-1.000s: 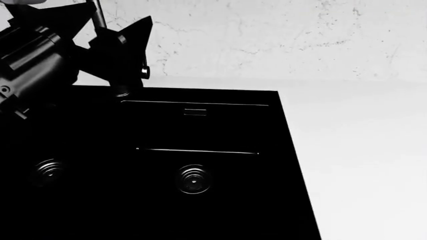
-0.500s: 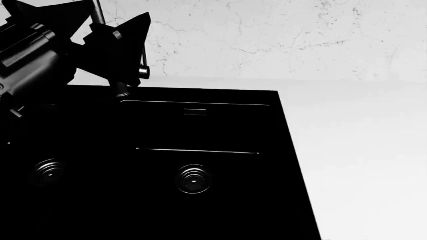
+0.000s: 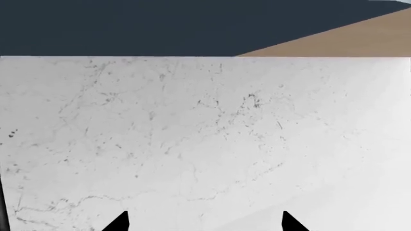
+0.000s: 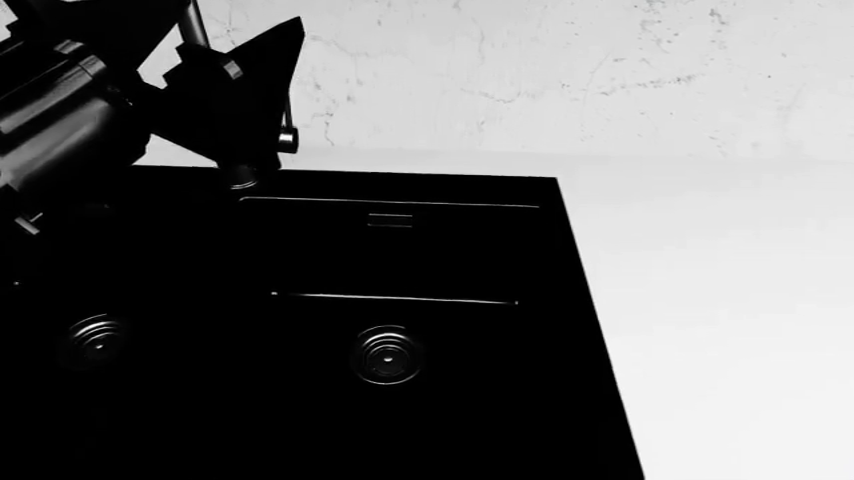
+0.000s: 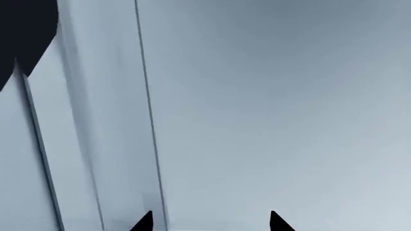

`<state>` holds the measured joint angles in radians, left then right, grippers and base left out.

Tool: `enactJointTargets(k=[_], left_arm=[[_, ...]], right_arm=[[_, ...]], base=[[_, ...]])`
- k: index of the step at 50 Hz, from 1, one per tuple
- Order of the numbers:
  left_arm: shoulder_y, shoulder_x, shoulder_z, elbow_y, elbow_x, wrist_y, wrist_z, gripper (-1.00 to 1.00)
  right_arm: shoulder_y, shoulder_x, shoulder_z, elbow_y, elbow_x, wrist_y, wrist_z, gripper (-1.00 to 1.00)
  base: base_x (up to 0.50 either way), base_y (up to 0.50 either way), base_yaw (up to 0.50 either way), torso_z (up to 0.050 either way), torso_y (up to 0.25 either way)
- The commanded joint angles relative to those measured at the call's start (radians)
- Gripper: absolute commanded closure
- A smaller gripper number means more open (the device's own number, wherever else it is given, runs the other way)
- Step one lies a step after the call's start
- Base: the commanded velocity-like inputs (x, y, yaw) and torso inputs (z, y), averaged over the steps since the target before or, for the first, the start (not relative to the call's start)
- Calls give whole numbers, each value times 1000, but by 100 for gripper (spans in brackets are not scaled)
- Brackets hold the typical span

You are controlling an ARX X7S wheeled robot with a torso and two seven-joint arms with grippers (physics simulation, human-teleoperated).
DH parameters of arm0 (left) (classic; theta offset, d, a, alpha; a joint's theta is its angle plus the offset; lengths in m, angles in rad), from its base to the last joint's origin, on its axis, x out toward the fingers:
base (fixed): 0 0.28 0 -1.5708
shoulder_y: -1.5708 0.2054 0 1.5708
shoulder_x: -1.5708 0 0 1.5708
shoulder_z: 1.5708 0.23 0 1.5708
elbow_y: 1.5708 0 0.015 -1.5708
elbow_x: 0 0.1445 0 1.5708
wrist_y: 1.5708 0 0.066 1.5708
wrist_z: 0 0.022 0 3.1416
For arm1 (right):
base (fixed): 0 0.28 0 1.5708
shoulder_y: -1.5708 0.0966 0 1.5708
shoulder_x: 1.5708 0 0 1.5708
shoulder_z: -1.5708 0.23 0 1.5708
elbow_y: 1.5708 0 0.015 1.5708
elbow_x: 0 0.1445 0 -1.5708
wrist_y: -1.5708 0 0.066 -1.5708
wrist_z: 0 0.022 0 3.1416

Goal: Pick the brussel sprout, mango from the counter and place them in the cabinet. Then close the cabinet.

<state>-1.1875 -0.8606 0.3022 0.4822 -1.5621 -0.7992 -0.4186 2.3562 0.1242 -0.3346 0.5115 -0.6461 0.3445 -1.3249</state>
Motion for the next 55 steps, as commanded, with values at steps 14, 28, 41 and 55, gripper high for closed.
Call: enactJointTargets(k=[14,28,41,55], left_arm=[[6,-6,-8,11,0,11,16,-100],[4,-5,-9,5,-7,14,14,-100],[-4,-3,-9,-6,-15,14,9,-100],[-3,-2,-4,-2,0,15,18,-100]], right_arm=[[-61,0,-105,779,52,49,-80,-100],[-82,11,-126,738,52,69,-109,-100],[-183,42,-172,537,47,84,-217,-100],[-138,42,-184,632,62,43,-153,-100]], base=[[4,2,2,0,-198],[3,1,0,0,-88],[4,0,0,0,-9],[4,1,1,0,-10]])
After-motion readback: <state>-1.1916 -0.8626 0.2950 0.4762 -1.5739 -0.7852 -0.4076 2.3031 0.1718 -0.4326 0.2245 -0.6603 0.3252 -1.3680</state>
